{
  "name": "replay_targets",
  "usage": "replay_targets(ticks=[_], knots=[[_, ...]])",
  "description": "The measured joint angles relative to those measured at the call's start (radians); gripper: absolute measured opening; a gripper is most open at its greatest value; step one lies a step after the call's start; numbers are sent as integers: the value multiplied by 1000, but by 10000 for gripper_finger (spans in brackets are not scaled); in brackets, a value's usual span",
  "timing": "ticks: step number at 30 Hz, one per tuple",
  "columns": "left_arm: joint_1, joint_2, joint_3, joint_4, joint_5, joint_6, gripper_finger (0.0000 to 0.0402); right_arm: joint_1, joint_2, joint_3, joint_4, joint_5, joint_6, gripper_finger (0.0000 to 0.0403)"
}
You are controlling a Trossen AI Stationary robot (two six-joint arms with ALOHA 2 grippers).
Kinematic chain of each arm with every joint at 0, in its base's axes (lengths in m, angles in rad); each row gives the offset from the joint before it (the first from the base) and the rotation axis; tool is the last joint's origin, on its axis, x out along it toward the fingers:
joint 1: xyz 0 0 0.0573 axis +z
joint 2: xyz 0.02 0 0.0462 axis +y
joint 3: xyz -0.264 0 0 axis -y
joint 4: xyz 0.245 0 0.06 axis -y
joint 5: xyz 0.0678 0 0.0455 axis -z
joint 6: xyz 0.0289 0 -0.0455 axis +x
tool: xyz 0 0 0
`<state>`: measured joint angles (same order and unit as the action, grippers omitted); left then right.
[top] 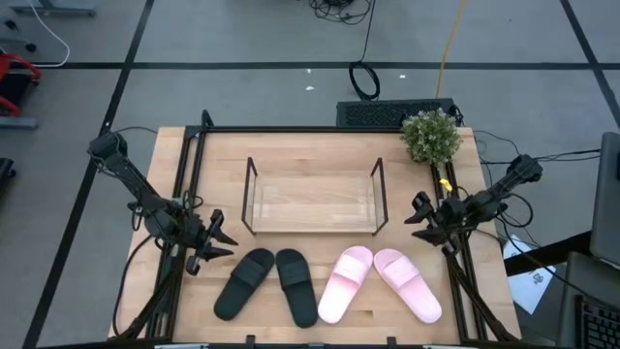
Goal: Pick and place slides into the shelf
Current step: Put the left black slipper on the shelf
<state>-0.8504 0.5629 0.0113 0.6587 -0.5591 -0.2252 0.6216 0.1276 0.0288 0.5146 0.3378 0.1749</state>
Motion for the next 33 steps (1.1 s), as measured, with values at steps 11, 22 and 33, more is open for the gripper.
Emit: replay_targets(ticks=[11,22,33], knots=[[0,0,0,166,54,-193,120,0,88,3,312,-96,-85,164],[-63,22,262,-102,89,35,120,10,345,147,505,-446,-259,164],[-180,374,721,-608,0,-112,120,95,707,506,404,-447,-298,164]])
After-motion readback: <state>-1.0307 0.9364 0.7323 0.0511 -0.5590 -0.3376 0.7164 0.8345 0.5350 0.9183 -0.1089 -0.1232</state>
